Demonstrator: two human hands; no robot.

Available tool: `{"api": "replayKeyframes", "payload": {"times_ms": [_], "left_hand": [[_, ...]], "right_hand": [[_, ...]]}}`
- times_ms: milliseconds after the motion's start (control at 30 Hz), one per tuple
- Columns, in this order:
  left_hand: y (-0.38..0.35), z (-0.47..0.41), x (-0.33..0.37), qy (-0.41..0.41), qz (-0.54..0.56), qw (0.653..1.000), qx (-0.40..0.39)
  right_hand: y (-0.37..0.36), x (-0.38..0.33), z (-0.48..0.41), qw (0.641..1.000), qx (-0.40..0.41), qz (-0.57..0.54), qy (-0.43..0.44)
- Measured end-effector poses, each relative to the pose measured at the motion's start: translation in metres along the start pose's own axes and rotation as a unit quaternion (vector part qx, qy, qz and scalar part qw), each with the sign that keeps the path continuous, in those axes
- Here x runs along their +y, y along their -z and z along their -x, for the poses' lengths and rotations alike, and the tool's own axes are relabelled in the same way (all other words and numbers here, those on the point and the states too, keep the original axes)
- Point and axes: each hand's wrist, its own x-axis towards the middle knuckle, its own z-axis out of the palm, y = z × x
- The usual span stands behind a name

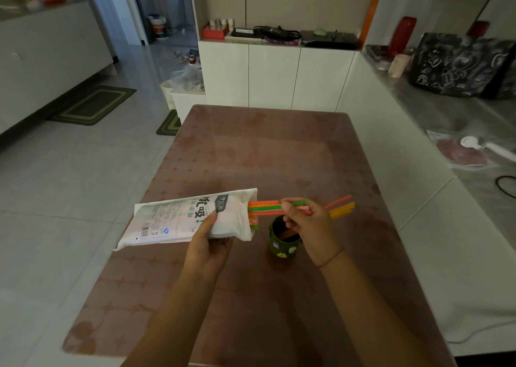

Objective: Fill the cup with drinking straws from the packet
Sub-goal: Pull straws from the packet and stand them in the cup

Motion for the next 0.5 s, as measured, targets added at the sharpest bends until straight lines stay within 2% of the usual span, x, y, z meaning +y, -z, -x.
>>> {"api": "replayKeyframes", "payload": {"times_ms": [133, 267, 400, 500], "left_hand": [[0.006, -0.005, 0.009, -0.013, 0.009, 1.0, 0.024], [0.005, -0.006, 0.007, -0.016, 0.008, 0.999, 0.03], [0.002, -0.002, -0.002, -0.001, 0.004, 1.0, 0.023], [0.002, -0.002, -0.003, -0.002, 0.004, 1.0, 0.025]], "right_hand": [[0.011, 0.0, -0.003, 0.993, 0.038, -0.11, -0.025], [0.01, -0.005, -0.003, 0.966, 0.033, -0.25, -0.052], [-0.005, -0.003, 0.003, 0.971, -0.01, -0.234, -0.053], [-0.01, -0.004, 0.006, 0.982, 0.005, -0.185, -0.035]]}}
